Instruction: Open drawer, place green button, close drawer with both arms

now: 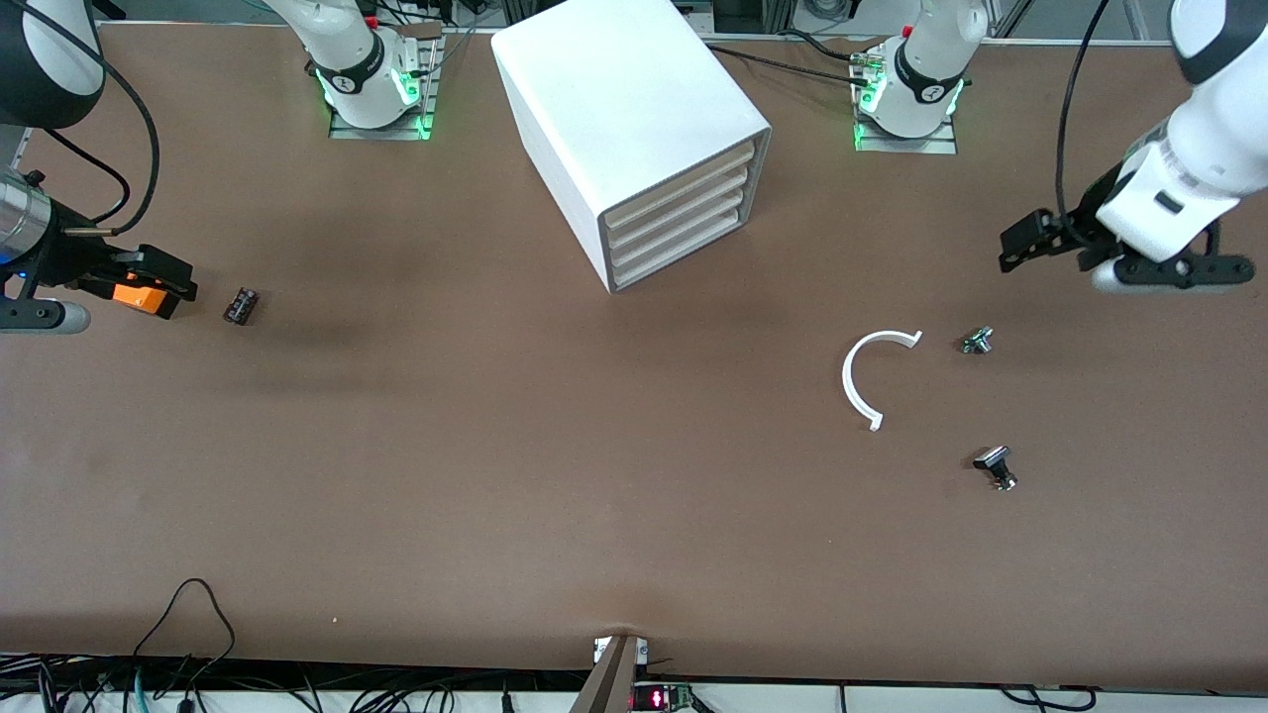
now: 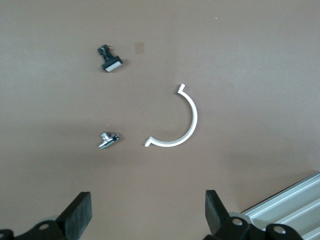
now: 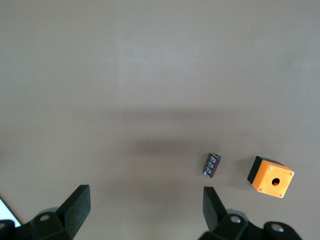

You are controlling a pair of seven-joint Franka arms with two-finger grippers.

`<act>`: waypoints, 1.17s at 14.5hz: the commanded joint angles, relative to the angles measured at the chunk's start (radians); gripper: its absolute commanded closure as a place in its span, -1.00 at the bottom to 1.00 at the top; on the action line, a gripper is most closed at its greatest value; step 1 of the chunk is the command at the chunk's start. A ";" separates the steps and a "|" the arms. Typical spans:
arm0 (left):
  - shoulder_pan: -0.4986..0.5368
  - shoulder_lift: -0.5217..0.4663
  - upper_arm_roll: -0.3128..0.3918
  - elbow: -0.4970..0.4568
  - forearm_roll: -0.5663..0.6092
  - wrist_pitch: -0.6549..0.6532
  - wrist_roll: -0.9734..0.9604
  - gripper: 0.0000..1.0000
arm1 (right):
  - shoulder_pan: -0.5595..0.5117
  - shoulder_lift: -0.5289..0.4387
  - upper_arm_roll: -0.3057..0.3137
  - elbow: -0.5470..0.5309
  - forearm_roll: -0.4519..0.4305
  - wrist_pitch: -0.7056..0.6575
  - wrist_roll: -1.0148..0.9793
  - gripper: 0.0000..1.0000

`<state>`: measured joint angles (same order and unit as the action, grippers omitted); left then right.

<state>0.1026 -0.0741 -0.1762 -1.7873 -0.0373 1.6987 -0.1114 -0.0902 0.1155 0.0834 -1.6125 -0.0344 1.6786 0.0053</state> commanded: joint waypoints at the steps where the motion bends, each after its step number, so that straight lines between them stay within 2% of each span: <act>1: -0.004 -0.039 -0.002 -0.032 0.033 -0.027 0.027 -0.99 | -0.014 -0.007 0.012 -0.004 0.007 -0.003 -0.007 -1.00; 5: -0.004 -0.029 -0.006 -0.023 0.068 -0.010 0.019 -0.99 | -0.014 -0.007 0.013 -0.004 -0.002 -0.005 -0.008 -1.00; 17: 0.023 0.000 -0.006 0.006 0.070 -0.014 0.012 -0.99 | -0.011 -0.007 0.015 -0.004 -0.002 -0.010 -0.008 -1.00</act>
<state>0.1225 -0.0872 -0.1747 -1.8026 0.0053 1.6905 -0.1084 -0.0902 0.1156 0.0848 -1.6125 -0.0346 1.6757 0.0041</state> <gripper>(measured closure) 0.000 0.000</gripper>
